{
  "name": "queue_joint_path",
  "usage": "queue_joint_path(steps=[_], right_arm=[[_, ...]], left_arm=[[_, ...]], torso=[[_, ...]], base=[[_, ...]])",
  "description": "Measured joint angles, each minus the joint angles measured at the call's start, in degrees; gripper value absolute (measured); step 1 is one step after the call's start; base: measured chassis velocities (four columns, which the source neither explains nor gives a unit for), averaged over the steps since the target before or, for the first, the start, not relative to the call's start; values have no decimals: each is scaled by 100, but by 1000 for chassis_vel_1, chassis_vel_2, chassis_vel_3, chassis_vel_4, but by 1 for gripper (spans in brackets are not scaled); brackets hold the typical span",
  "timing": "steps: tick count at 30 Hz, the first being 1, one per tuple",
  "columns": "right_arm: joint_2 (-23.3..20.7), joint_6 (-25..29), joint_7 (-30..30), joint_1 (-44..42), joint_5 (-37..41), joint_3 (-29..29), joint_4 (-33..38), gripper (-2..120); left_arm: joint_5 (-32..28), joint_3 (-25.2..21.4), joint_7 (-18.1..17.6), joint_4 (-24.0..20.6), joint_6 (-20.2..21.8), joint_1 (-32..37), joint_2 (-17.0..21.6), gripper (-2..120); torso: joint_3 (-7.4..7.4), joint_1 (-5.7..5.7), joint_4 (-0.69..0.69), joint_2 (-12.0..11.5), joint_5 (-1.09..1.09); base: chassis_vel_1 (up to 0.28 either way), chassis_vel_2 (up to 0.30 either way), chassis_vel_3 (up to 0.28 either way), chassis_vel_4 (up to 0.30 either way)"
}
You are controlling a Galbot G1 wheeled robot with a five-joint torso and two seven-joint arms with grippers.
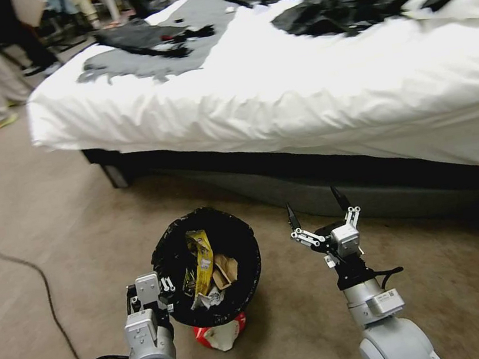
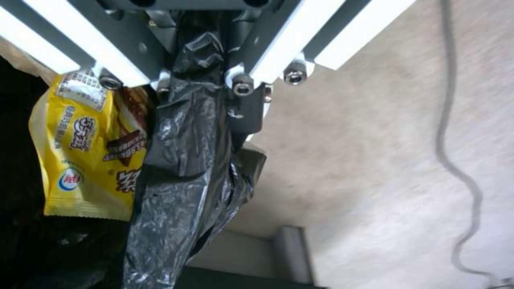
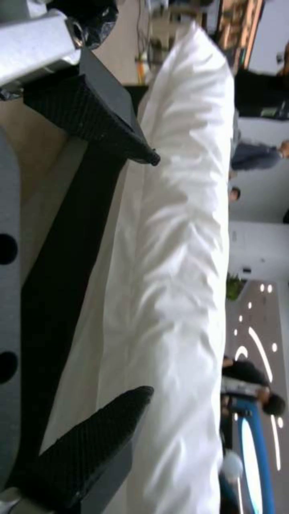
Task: Pick up the trash bin, then pick up the garbage from the floor and place it into the trash bin.
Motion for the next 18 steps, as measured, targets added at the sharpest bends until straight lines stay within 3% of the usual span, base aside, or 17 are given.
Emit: queue_joint_path(steps=[18], right_arm=[[38,-50,-113,-42,-27,-218,-137,100]], left_arm=[[-115,-14,-34,-174,169,-42,-64,0]], torso=[[0,0,0,0,0]], base=[[128,126,122,135]])
